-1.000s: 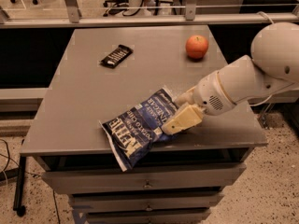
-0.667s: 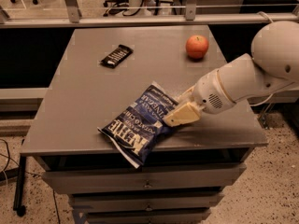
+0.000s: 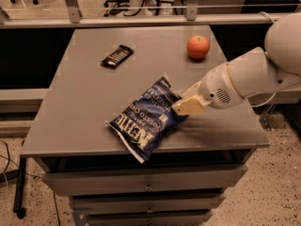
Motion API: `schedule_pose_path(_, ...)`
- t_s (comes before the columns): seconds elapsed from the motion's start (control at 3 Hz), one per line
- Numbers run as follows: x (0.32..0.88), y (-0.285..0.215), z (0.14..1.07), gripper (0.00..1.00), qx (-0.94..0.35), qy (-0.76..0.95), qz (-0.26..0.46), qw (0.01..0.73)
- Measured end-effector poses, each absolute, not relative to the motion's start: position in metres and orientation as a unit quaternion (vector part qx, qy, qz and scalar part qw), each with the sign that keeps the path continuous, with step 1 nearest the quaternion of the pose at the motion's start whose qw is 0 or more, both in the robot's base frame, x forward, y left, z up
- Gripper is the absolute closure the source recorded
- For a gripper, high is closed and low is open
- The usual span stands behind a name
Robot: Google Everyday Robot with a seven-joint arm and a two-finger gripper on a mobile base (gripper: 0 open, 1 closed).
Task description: Pick blue chip bag
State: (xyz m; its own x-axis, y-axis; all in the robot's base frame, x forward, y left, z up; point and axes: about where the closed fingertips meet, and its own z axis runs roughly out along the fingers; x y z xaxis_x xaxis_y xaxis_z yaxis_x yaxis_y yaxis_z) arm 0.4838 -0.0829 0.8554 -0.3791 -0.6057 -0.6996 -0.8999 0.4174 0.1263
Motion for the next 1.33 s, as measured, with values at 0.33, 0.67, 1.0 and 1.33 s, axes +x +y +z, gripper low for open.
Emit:
schedule_pose_path(0.33, 0.49, -0.089, 0.879, 1.0, -0.452, 0.796, 0.25, 0.316)
schedule_pose_path(0.67, 0.504, -0.109, 0.91, 1.0, -0.409, 0.805, 0.261, 0.342)
schedule_pose_path(1.0, 0.517, -0.143, 0.941, 1.0, -0.342, 0.815, 0.291, 0.365)
schedule_pose_path(1.33, 0.525, -0.166, 0.966, 1.0, -0.281, 0.819, 0.33, 0.376)
